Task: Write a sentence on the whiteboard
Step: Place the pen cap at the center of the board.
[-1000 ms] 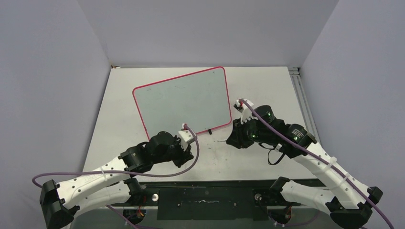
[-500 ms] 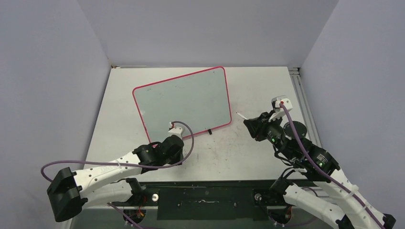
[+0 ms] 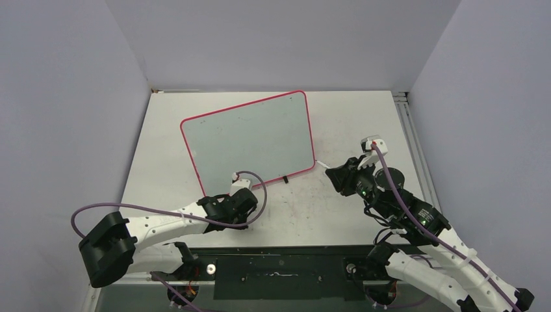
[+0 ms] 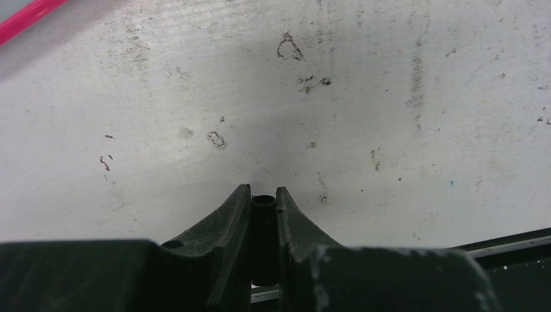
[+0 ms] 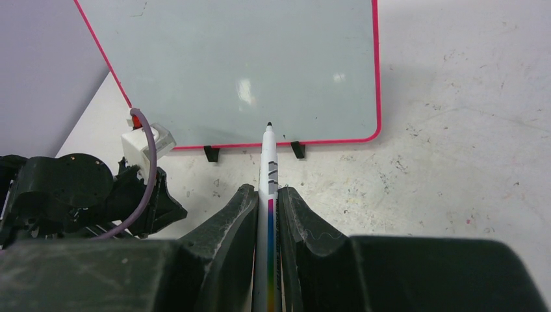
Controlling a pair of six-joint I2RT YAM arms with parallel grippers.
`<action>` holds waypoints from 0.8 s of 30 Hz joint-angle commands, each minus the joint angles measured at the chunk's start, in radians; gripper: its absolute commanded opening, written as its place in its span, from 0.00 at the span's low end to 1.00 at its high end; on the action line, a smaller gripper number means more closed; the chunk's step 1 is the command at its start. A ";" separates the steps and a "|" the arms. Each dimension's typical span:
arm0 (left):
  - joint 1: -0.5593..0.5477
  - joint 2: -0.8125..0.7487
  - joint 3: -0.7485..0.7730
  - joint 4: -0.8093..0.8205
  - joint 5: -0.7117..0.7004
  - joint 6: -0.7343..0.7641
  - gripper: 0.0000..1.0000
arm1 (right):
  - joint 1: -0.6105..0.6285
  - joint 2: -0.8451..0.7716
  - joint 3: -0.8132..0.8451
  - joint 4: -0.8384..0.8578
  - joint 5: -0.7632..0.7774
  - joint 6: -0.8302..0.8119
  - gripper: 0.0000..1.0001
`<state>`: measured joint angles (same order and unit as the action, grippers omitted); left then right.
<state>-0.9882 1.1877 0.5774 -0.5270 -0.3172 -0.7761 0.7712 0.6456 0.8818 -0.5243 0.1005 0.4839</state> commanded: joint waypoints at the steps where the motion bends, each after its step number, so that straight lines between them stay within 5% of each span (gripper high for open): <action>1: 0.002 0.011 -0.008 0.056 -0.001 -0.013 0.08 | -0.006 -0.012 -0.009 0.056 0.002 0.010 0.05; 7: 0.003 0.024 -0.030 0.076 0.003 -0.026 0.20 | -0.006 -0.005 -0.026 0.046 0.003 0.004 0.05; 19: 0.002 -0.043 0.057 0.042 0.019 0.043 0.81 | -0.007 -0.013 -0.034 0.040 0.024 -0.011 0.05; 24: 0.011 -0.119 0.192 -0.036 0.033 0.135 0.85 | -0.007 -0.021 -0.029 0.046 0.026 -0.016 0.05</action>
<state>-0.9878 1.1427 0.6231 -0.5228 -0.2966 -0.7273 0.7712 0.6430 0.8391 -0.5171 0.1051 0.4820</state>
